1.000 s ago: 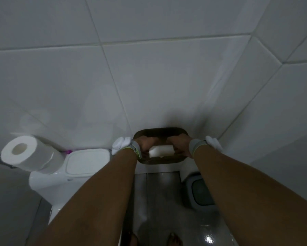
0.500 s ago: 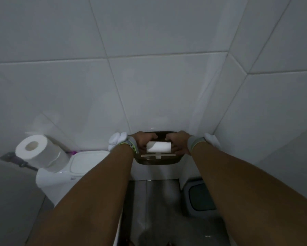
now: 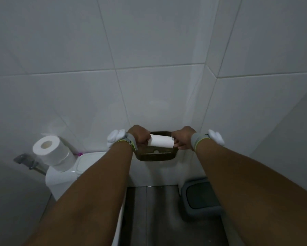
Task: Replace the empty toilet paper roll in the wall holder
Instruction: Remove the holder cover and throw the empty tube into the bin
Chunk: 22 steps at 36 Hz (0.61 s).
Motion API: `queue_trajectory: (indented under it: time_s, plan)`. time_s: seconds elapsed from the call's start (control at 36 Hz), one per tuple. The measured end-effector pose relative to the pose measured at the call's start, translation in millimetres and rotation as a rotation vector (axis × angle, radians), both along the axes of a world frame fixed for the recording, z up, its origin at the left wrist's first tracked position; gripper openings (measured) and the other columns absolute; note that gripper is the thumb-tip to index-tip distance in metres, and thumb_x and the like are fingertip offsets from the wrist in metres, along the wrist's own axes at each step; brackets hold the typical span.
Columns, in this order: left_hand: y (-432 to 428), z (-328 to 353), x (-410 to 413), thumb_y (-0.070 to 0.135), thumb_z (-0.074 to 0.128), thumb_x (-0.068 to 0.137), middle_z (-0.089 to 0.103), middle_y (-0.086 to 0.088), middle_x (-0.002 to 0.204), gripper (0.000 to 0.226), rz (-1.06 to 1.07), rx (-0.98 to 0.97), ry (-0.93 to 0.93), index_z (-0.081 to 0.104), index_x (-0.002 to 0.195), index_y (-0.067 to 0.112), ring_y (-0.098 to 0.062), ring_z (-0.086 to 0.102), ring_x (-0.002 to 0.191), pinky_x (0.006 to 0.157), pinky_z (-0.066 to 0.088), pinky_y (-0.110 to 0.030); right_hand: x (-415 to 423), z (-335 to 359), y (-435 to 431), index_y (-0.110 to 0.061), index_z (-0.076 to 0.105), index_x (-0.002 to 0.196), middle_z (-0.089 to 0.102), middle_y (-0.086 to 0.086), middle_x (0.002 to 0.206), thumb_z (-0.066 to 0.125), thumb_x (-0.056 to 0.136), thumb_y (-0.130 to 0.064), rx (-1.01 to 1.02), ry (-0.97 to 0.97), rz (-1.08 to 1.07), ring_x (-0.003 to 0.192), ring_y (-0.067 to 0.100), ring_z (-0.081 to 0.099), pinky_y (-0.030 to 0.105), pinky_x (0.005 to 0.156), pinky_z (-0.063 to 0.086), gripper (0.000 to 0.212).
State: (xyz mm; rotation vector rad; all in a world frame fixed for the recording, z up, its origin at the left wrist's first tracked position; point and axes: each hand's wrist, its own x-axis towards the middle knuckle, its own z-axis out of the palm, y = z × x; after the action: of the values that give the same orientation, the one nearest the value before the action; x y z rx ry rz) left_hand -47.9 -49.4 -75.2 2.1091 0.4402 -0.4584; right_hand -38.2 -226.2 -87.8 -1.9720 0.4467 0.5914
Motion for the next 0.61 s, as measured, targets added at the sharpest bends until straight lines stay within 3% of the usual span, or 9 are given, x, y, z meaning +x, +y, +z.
queue_trajectory:
  time_s: [0.11,0.25,0.33,0.44,0.53,0.61]
  plan:
    - [-7.6,5.7,-19.9,0.005,0.051,0.09,0.069,-0.016,0.115,0.03,-0.034,-0.028,-0.066,0.067,0.116,0.003,-0.028,0.067,0.107,0.067,0.051,-0.015,-19.7,1.1,-7.4,-0.003,0.06,0.083,0.07,0.019,0.095,0.058,0.084,-0.013,0.013,-0.02,-0.03,0.084,0.029,0.07,0.039,0.084,0.057,0.01]
    - [-24.4,-7.2,-57.3,0.001,0.051,0.09,0.067,-0.016,0.117,0.031,-0.048,-0.097,-0.039,0.066,0.116,0.006,-0.028,0.067,0.107,0.081,0.056,-0.028,-64.2,-7.4,-23.1,-0.001,0.061,0.084,0.068,0.018,0.091,0.058,0.085,-0.012,0.008,-0.008,-0.072,0.085,0.029,0.071,0.042,0.086,0.058,0.012]
    - [-41.4,-19.0,-78.9,-0.001,0.052,0.089,0.068,-0.017,0.114,0.029,-0.084,-0.088,-0.031,0.067,0.113,0.004,-0.028,0.068,0.104,0.079,0.056,-0.025,-91.5,-15.9,-41.6,-0.002,0.06,0.082,0.068,0.017,0.092,0.058,0.086,-0.014,-0.008,0.023,-0.086,0.092,0.029,0.072,0.042,0.087,0.058,0.013]
    - [-63.5,-41.2,-97.4,-0.001,0.051,0.089,0.068,-0.018,0.115,0.028,-0.094,-0.116,-0.001,0.067,0.112,0.004,-0.028,0.068,0.105,0.079,0.057,-0.025,-113.9,-37.6,-66.9,-0.001,0.061,0.081,0.067,0.016,0.087,0.058,0.085,-0.013,-0.015,0.069,-0.096,0.079,0.027,0.069,0.041,0.085,0.058,0.013]
    - [-73.9,-56.0,-102.5,0.0,0.05,0.09,0.068,-0.019,0.115,0.025,-0.113,-0.116,0.029,0.068,0.105,0.009,-0.03,0.067,0.105,0.084,0.057,-0.03,-124.2,-44.9,-76.1,0.0,0.06,0.08,0.063,0.014,0.077,0.058,0.083,-0.01,0.002,0.094,-0.112,0.062,0.025,0.063,0.039,0.072,0.059,0.011]
    - [-88.9,-76.0,-105.8,0.001,0.051,0.09,0.068,-0.02,0.114,0.024,-0.128,-0.108,0.052,0.068,0.108,0.002,-0.031,0.068,0.105,0.087,0.058,-0.035,-129.1,-60.2,-91.9,-0.001,0.059,0.077,0.06,0.012,0.074,0.058,0.084,-0.008,-0.022,0.144,-0.097,0.057,0.024,0.057,0.031,0.054,0.05,0.01]
